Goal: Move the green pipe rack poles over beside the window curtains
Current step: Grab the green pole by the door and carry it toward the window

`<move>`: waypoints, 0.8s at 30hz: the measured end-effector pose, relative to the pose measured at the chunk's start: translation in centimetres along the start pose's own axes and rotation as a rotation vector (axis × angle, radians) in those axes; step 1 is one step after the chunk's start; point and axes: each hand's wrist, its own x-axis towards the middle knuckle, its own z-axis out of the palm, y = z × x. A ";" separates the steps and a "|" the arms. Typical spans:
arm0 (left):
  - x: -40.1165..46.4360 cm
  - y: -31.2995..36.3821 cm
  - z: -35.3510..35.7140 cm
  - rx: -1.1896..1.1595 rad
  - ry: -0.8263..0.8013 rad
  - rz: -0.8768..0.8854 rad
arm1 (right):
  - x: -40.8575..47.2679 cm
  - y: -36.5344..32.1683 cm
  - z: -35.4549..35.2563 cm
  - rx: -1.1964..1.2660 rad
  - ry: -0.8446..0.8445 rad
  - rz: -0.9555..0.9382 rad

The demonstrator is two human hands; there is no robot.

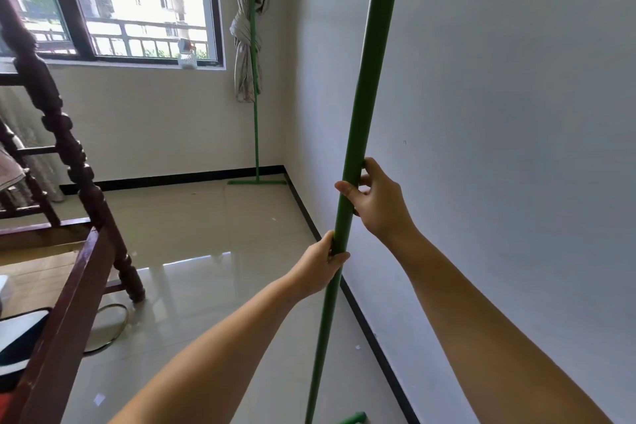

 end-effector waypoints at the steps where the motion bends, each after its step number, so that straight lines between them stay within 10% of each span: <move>1: 0.0 0.0 0.0 0.004 -0.001 -0.001 | 0.0 0.1 0.1 -0.007 0.004 -0.006; 12: -5.7 -0.4 -2.9 0.077 -0.047 0.024 | -6.3 1.2 0.5 0.085 0.004 0.030; 24: -31.5 -9.7 -3.6 -0.171 0.339 -0.341 | -29.7 7.4 6.3 0.340 -0.516 0.414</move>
